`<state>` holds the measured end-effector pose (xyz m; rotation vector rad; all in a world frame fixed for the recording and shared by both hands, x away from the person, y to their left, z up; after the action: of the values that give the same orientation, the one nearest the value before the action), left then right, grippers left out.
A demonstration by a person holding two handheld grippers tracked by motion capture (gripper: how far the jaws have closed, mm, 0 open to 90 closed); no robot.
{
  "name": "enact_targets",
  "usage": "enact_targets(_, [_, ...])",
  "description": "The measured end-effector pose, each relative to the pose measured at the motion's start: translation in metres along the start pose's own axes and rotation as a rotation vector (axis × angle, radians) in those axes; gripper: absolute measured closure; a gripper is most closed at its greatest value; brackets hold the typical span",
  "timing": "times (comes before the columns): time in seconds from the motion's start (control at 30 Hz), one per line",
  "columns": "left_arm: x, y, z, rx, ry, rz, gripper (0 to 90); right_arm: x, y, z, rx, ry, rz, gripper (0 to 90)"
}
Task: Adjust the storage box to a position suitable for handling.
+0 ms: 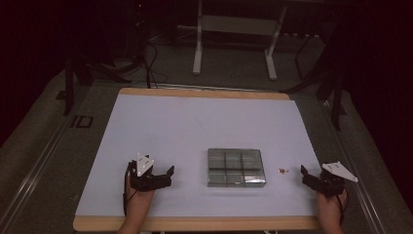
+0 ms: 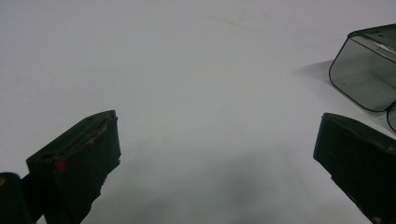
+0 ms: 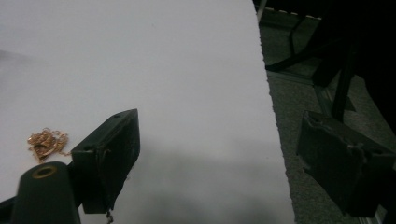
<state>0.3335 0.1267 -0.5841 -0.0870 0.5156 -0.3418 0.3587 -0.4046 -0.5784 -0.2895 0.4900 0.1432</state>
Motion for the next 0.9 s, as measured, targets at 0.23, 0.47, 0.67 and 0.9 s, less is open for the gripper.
enact_targets(0.23, [0.000,0.002,0.000,-0.014,0.006,0.004,1.2,0.001,-0.004,-0.001,0.023,0.018,-0.030,13.8])
enact_targets(0.47, [0.002,0.002,-0.001,-0.021,0.031,-0.005,1.2,0.003,-0.004,-0.002,0.037,0.046,-0.014,13.9])
enact_targets(0.67, [0.004,0.003,-0.001,-0.023,0.100,-0.045,1.2,0.006,-0.004,-0.004,0.030,0.102,0.024,14.5])
enact_targets(0.9, [0.008,-0.002,0.003,-0.037,0.148,-0.099,1.2,0.006,-0.011,0.004,0.036,0.119,0.060,14.4])
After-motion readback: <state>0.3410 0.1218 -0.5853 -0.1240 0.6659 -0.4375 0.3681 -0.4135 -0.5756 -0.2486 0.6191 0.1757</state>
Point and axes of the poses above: each handheld gripper's, and its own axes: x roughly forward along the jaws, z roughly out of its top, y roughly to its left, the point moved 8 cm from there along x, roughly forward along the jaws, and after that the axes turned 7 degrees about -x, right-handed, at the moved point
